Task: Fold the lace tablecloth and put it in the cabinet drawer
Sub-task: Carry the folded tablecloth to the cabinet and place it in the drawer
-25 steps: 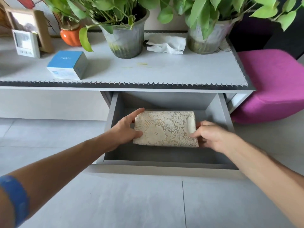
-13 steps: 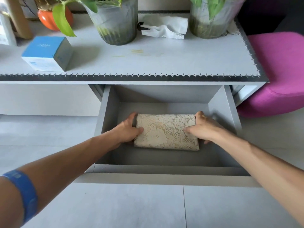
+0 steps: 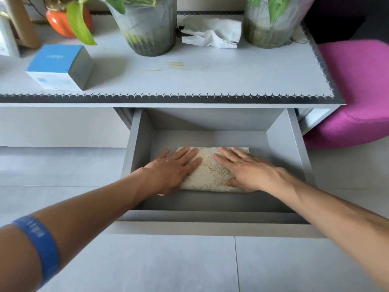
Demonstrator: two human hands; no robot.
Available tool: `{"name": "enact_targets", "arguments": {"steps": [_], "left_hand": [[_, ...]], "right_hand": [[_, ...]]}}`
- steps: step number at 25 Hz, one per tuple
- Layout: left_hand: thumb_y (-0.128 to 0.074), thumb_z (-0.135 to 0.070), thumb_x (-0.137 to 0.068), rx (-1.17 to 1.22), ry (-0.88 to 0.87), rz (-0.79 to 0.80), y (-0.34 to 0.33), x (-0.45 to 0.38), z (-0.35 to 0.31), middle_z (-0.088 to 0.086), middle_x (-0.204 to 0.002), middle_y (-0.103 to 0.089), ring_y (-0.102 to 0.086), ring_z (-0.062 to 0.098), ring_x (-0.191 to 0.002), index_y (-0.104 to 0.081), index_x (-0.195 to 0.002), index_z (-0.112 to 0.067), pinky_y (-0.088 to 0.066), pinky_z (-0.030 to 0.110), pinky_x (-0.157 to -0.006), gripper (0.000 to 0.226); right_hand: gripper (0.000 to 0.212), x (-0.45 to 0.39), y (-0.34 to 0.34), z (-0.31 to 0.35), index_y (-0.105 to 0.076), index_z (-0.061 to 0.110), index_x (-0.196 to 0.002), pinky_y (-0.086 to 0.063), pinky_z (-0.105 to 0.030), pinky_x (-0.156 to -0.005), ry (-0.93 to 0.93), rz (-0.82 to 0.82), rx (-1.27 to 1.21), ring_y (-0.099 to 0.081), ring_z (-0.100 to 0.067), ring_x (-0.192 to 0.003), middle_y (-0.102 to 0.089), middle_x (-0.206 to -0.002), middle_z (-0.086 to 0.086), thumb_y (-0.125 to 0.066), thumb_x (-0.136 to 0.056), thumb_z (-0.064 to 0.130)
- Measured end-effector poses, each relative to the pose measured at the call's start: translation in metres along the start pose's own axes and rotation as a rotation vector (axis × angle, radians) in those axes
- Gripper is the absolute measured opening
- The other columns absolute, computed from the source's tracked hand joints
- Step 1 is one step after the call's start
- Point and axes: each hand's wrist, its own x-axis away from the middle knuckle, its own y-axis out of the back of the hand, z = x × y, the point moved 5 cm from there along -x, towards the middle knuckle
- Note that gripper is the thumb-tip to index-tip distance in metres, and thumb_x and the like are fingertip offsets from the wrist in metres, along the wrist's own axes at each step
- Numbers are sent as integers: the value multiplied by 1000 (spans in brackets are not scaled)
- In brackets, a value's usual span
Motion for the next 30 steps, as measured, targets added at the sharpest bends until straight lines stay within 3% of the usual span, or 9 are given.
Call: {"name": "enact_targets", "arguments": {"steps": [3, 5, 8, 11, 14, 16, 18, 26, 30], "left_hand": [[-30, -41, -102, 122, 35, 13, 28, 12, -3, 0, -163, 9, 3, 21, -150, 2, -154, -26, -8, 53, -119, 63], [-24, -62, -96, 398, 33, -120, 38, 41, -6, -4, -164, -6, -6, 14, -149, -12, -153, -33, -5, 48, -120, 65], [-38, -78, -84, 691, -244, -251, 46, 106, -37, -21, -159, -17, -13, -2, -145, -15, -148, -51, -8, 32, -120, 73], [-52, -57, -90, 449, -343, -348, 51, 129, -45, -21, -149, -40, -35, -2, -136, -30, -145, -46, -29, 26, -113, 61], [-60, -36, -89, 358, -215, -608, 57, 127, -41, -8, -142, -52, -49, 12, -130, -48, -139, -31, -42, 38, -105, 52], [-59, -21, -88, 216, -81, -801, 48, 128, -46, 7, -153, -40, -37, 26, -140, -41, -145, -21, -33, 49, -112, 60], [-54, -15, -82, -68, -32, -808, 27, 124, -57, 11, -161, -19, -19, 32, -147, -28, -151, -20, -20, 54, -117, 74], [-51, -22, -83, -780, -41, -718, 19, 68, 5, 5, -163, -8, -6, 24, -150, -15, -153, -8, -3, 46, -121, 81], [-54, -28, -85, -744, 105, -625, 25, 47, 42, 6, -163, 0, -4, 23, -150, -8, -154, -9, -6, 49, -120, 85]], "right_hand": [[77, 14, 22, 13, -3, 24, -156, -7, -37, -123, 19, -57, -99, 3, -21, -151, 9, -164, 3, -50, -98, 42], [75, 40, 29, 20, -18, 32, -154, -14, -26, -119, 102, -164, -337, -10, -5, -149, -7, -163, 15, -46, -91, 63], [85, 99, 20, 52, -13, 56, -146, -14, -13, -110, 342, -208, -428, -7, 24, -136, -6, -154, 38, -46, -73, 86], [70, 120, 2, 61, -33, 44, -142, -34, -23, -108, 359, -282, -76, -37, -1, -132, -40, -147, 23, -56, -80, 65], [55, 123, 12, 59, -55, 27, -129, -37, -34, -99, 276, -660, 73, -52, -16, -119, -61, -128, 11, -67, -81, 51], [52, 130, 5, 58, -52, 15, -136, -35, -43, -108, 245, -985, 125, -44, -28, -134, -51, -145, -3, -65, -88, 31], [56, 127, -20, 61, -40, 11, -147, -26, -51, -116, 322, -1107, 279, -29, -33, -145, -32, -158, -7, -51, -92, 13], [80, 55, -16, 15, -14, 9, -155, -2, -44, -123, 174, -971, 894, -3, -25, -151, -5, -165, -3, -52, -84, 8], [88, 36, 12, -29, -8, 13, -156, 1, -52, -121, -44, -908, 851, 4, -23, -151, 6, -165, 0, -59, -85, 21]]}}
